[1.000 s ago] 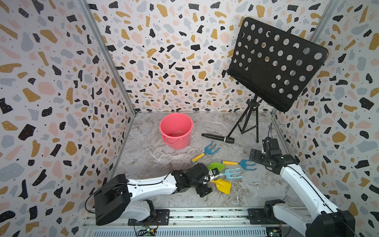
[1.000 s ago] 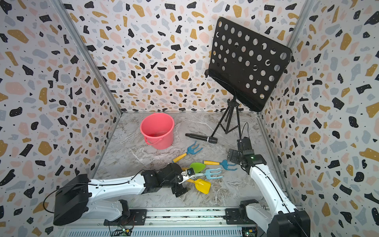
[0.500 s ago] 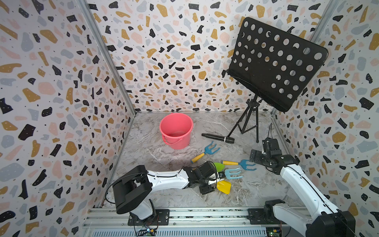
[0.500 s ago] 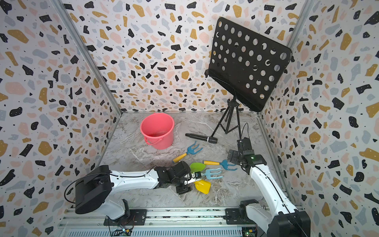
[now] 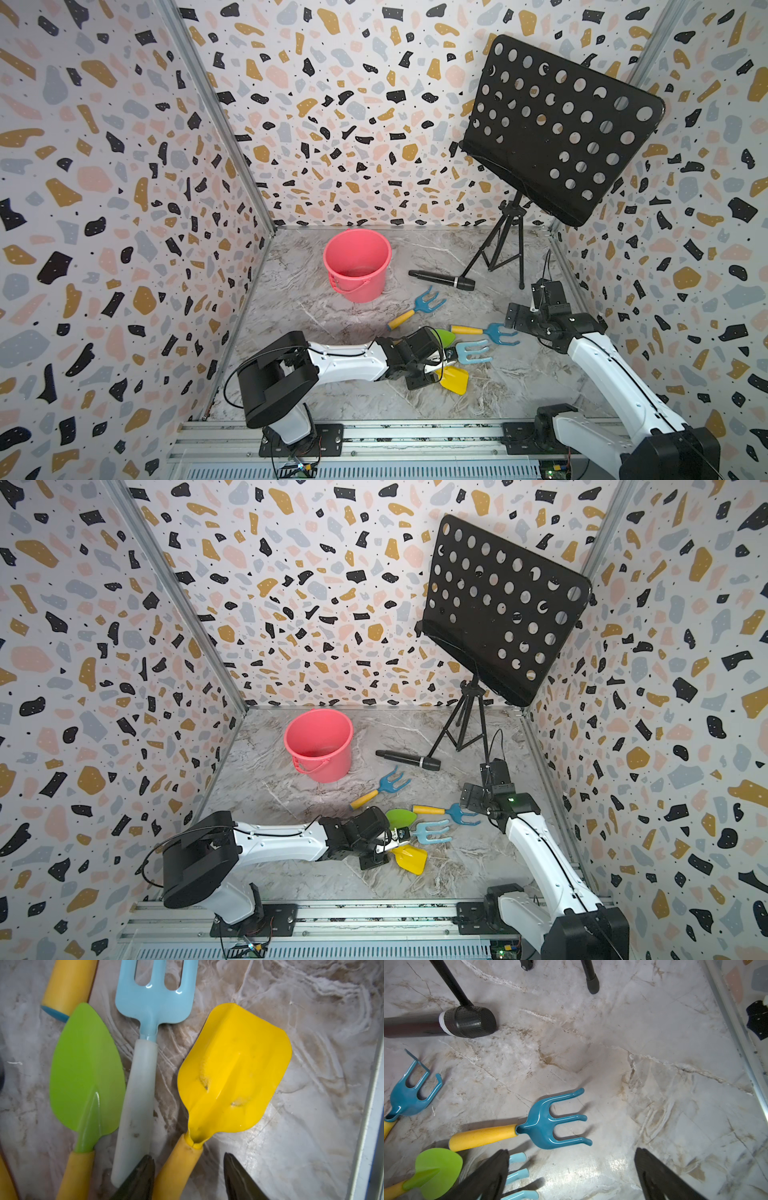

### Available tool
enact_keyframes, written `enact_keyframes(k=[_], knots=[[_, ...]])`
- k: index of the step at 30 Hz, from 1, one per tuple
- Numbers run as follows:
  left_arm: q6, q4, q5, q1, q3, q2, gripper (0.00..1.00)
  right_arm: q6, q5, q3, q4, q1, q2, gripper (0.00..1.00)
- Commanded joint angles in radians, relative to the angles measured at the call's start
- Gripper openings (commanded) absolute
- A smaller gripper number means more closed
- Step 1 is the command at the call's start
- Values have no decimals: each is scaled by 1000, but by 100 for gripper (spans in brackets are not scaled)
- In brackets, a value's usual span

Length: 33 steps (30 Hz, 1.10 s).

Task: Organize the gardening tools
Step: Pick up the gardening tool from the center of the board.

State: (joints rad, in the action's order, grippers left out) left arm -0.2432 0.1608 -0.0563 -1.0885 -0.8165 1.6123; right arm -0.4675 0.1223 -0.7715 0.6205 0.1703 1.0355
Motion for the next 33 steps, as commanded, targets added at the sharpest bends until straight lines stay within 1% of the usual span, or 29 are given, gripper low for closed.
enact_keyframes(k=[1, 3, 5, 7, 10, 13, 15, 19, 21, 23, 26, 31, 33], knots=[[12, -22, 20, -3, -10, 18, 58, -6, -11, -32, 6, 3, -3, 100], [10, -24, 25, -2, -16, 29, 58, -6, -14, -30, 5, 3, -3, 100], [8, -23, 26, -2, -24, 40, 55, -8, -16, -32, 4, 3, -3, 99], [8, -24, 19, -3, -31, 47, 49, -5, -17, -33, 8, 3, -6, 99], [9, -22, 13, -2, -35, 47, 35, 4, -10, -30, 8, 3, -19, 99], [9, -24, 12, -3, -31, 22, 26, 14, -6, -29, 8, 3, -31, 99], [8, -28, 7, -3, -27, -7, 22, 20, -9, -33, 8, 4, -36, 98], [14, -37, -8, -2, -18, -57, 12, 31, -23, -45, 15, 4, -45, 98], [26, -48, -13, -3, -7, -95, 4, 37, -36, -49, 17, 4, -54, 97], [40, -65, -11, -2, 8, -136, 0, 42, -50, -52, 18, 4, -70, 97], [77, -106, 15, -3, 41, -204, 0, 46, -78, -53, 17, 3, -99, 96], [183, -230, 134, 3, 128, -336, 0, 52, -122, -55, 16, 3, -148, 95], [230, -270, 162, 14, 153, -383, 0, 55, -148, -52, 3, 4, -167, 94]])
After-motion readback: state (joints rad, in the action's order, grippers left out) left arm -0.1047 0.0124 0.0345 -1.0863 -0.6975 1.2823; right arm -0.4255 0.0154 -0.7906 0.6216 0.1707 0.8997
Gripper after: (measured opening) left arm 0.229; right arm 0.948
